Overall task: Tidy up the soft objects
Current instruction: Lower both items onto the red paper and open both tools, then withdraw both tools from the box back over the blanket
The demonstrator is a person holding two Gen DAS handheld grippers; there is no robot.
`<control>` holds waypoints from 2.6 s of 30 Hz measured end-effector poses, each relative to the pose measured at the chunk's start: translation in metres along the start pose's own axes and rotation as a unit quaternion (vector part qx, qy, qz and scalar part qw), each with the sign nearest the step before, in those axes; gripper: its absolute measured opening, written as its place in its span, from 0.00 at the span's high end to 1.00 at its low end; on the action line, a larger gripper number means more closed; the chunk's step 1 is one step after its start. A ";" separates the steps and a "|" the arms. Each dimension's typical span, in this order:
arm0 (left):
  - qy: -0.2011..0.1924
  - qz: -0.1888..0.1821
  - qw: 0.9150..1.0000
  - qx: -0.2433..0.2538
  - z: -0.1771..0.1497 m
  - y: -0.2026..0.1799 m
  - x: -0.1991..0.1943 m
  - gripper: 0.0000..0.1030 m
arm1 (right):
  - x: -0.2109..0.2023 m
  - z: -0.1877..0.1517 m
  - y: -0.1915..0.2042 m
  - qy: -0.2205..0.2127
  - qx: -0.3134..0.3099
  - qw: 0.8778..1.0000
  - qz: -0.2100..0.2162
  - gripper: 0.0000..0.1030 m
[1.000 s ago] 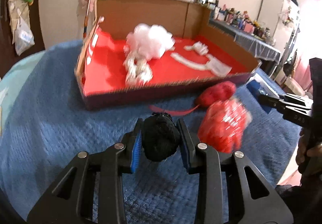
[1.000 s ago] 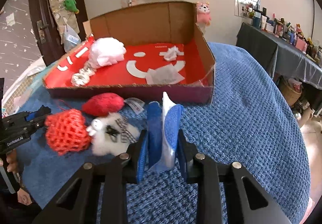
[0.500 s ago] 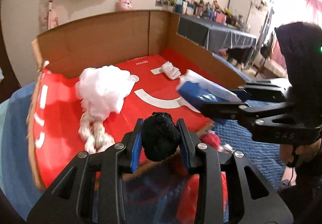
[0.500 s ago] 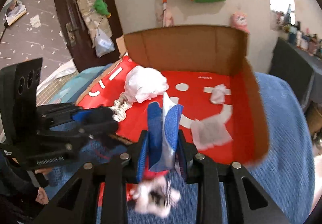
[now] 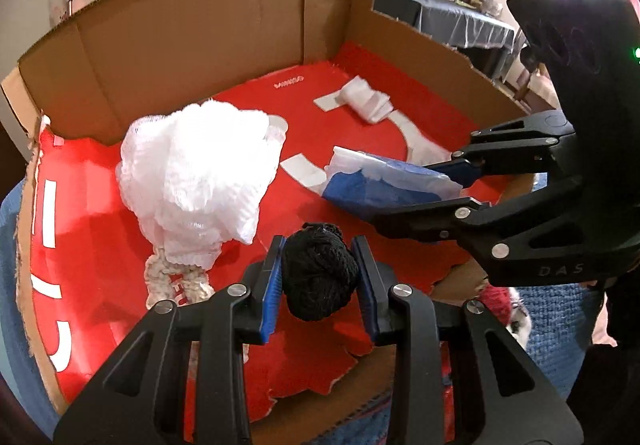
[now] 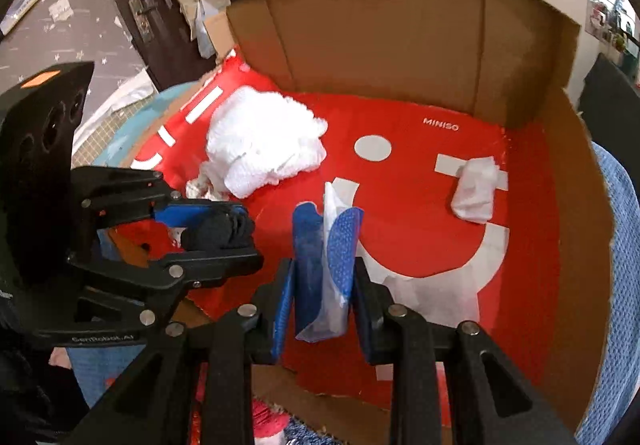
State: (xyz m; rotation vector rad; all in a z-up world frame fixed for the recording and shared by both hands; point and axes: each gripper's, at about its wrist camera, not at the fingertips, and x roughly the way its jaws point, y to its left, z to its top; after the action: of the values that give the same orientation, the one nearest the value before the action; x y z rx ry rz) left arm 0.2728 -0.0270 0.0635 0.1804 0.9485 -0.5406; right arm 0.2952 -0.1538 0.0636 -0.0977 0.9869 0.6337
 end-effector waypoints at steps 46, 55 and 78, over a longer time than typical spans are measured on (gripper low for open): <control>-0.019 0.000 1.000 0.005 -0.007 0.004 -0.004 0.48 | 0.007 0.002 -0.006 0.018 -0.006 1.000 0.001 0.47; -0.049 0.006 0.999 -0.004 -0.013 0.001 -0.030 0.41 | -0.013 -0.001 -0.006 0.000 0.004 1.000 -0.003 0.41; -0.215 0.142 0.964 -0.064 -0.083 -0.054 -0.142 0.17 | -0.141 -0.064 0.054 -0.161 0.029 0.983 -0.080 0.05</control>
State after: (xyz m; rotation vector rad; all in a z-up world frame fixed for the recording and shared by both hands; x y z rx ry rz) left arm 0.1192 0.0090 0.1345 0.0745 0.5177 -0.2364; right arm 0.1638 -0.1966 0.1514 -0.0220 0.6757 0.4546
